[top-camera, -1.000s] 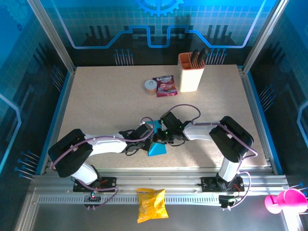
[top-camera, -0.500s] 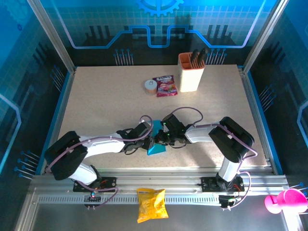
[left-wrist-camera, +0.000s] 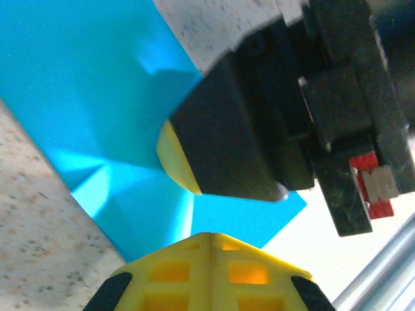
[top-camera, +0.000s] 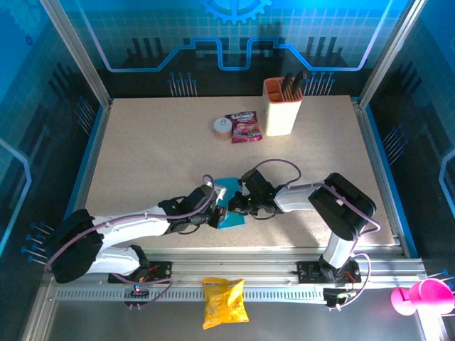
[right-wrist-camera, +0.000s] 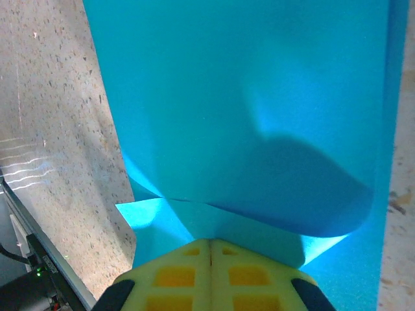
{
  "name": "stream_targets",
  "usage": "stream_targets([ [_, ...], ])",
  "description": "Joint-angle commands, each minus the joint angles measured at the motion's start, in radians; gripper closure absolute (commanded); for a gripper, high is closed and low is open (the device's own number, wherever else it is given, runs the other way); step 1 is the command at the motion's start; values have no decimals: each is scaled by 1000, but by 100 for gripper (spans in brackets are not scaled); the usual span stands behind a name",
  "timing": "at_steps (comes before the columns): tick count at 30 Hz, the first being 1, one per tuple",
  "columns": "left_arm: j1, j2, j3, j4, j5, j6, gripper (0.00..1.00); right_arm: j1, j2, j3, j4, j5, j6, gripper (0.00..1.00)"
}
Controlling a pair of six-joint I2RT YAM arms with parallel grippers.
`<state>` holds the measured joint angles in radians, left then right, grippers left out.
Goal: Fold a paper plane with a square sheet of paper (pick it up from the middle)
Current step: Fold the triangle a second time at the center of the table.
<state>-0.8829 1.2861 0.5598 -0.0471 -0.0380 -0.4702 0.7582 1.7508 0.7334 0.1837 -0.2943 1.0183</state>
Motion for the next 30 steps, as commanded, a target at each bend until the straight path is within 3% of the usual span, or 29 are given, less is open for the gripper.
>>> stream_targets([
  [1, -15, 29, -10, 66, 54, -5, 100, -8, 34, -41, -81, 64, 13, 100],
  [14, -16, 185, 17, 117, 38, 28, 100, -8, 29, -51, -85, 66, 21, 100],
  [30, -16, 182, -110, 155, 17, -34, 100, -23, 31, -66, -77, 66, 19, 100],
])
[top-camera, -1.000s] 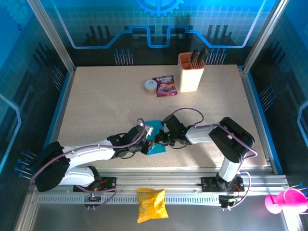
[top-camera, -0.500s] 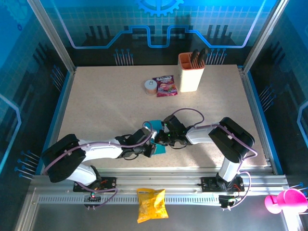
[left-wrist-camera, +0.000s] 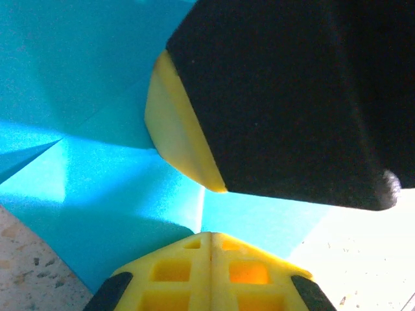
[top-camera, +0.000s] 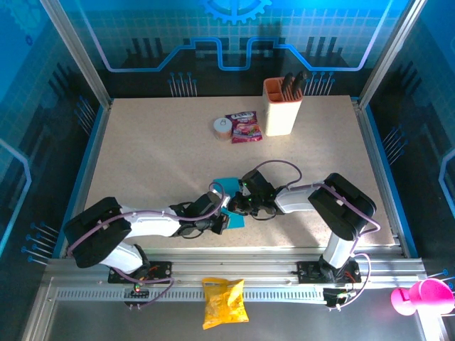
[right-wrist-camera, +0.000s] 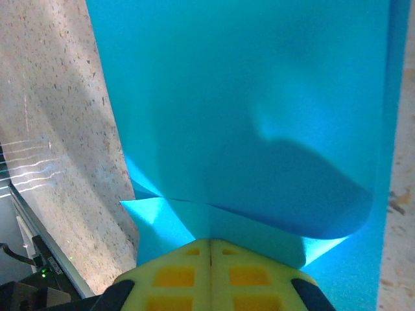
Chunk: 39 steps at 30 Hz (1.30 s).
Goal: Fold a paper plane with a square sheet of paper (pick it up from the middle)
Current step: Fold the triangle a second time at the center of the table.
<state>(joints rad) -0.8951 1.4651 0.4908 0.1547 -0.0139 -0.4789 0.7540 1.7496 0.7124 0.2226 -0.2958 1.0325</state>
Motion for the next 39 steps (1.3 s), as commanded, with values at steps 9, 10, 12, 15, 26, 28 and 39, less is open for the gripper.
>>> stream_targets([
  [9, -4, 17, -102, -19, 8, -66, 100, -90, 3, -42, -91, 29, -48, 100],
  [10, -4, 21, -108, -12, 9, -71, 100, -105, 1, -38, -91, 25, -57, 100],
  [12, -5, 30, -118, 1, 11, -78, 100, -128, 6, -26, -100, 13, -76, 100],
  [15, -6, 49, -122, 15, 17, -85, 100, -157, 14, -12, -108, 5, -95, 98],
  [26, -7, 63, -116, 27, 21, -94, 100, -336, -62, -40, -221, 24, -205, 96],
  [28, -8, 62, -113, 30, 21, -95, 100, -340, -107, -38, -260, 36, -223, 96],
  [39, -13, 76, -88, 24, 18, -102, 100, -85, -236, 10, -287, 87, -138, 96],
])
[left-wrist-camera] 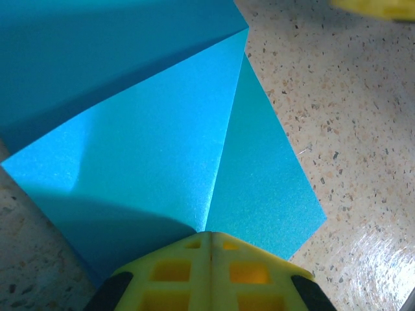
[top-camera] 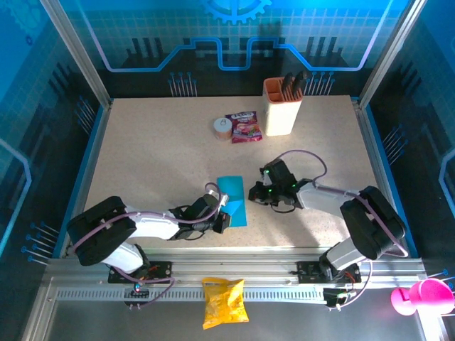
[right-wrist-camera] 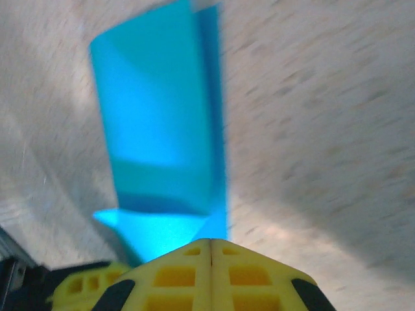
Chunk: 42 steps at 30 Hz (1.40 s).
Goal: Fold a paper plane with a square sheet of paper (pick it up from the middle)
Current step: Fold the triangle a second time at the center of the table.
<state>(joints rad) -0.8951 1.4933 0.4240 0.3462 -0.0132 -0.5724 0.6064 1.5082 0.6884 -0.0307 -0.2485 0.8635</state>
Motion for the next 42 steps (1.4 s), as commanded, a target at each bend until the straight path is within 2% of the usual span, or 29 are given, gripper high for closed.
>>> stream_targets([
  [1, -12, 51, -18, -170, 18, -9, 100, 88, 21, 46, -26, 42, 41, 96],
  [7, -13, 55, -1, -186, 18, 0, 100, 168, 181, 124, 22, 43, 75, 99],
  [15, -13, 44, -1, -199, 21, -9, 100, 114, 289, 78, 19, 61, 101, 100],
  [27, -34, -5, -117, -147, 18, -91, 100, 87, 307, 40, -1, 86, 107, 100],
  [42, -125, -77, -255, -133, -42, -240, 100, 79, 328, 33, 9, 87, 113, 100],
])
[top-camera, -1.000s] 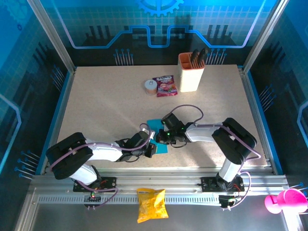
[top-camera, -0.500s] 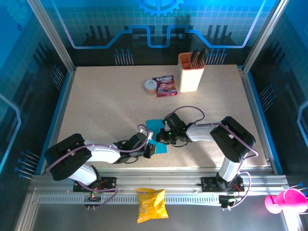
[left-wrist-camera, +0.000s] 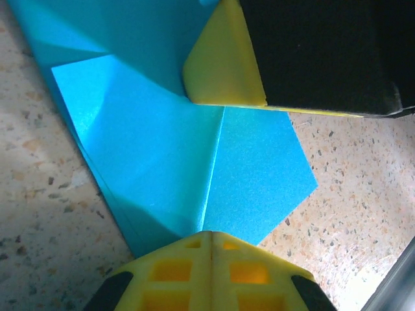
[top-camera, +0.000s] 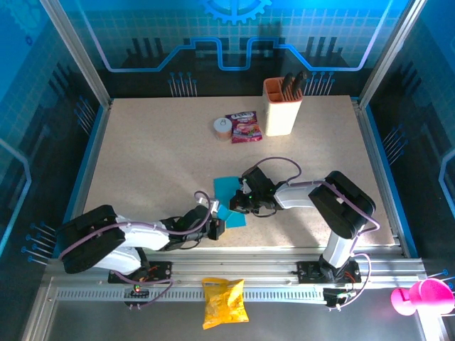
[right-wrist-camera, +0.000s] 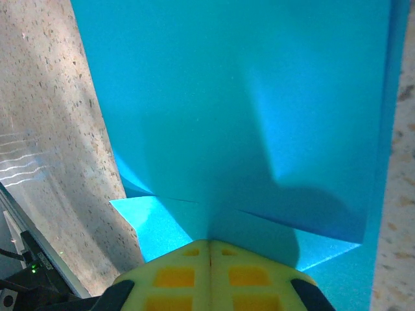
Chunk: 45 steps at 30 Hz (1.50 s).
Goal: Fold a paper plane with a square sheet of paper (pick it up from the middle)
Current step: Fold the triangle a second time at the center of the table.
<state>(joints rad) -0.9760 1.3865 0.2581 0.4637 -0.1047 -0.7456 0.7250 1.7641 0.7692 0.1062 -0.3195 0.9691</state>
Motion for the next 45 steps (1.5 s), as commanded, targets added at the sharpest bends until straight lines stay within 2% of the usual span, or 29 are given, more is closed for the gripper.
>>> stream_targets([
  [1, -59, 31, -100, -245, 45, -87, 100, -43, 71, -48, -125, 157, 7, 100],
  [9, -146, -14, -191, -235, 17, -243, 100, -55, 66, -61, -116, 149, 2, 100],
  [15, -142, -250, -94, -470, -62, -202, 100, -62, 60, -77, -99, 137, -5, 100],
  [18, -105, -383, -29, -558, -112, -147, 100, -62, 57, -84, -77, 123, -9, 100],
  [22, 33, -453, 17, -527, -58, -69, 100, -62, 54, -88, -71, 111, -20, 100],
  [25, 128, -397, 65, -483, 9, -1, 100, -62, 55, -90, -69, 109, -22, 100],
  [29, 192, -256, 159, -437, 74, 86, 100, -61, 56, -87, -63, 99, -21, 100],
  [36, 216, -17, 297, -366, 136, 167, 100, -59, 48, -66, -79, 92, -25, 100],
  [45, 249, 134, 362, -326, 135, 186, 100, -58, 23, -57, -94, 83, -29, 100],
])
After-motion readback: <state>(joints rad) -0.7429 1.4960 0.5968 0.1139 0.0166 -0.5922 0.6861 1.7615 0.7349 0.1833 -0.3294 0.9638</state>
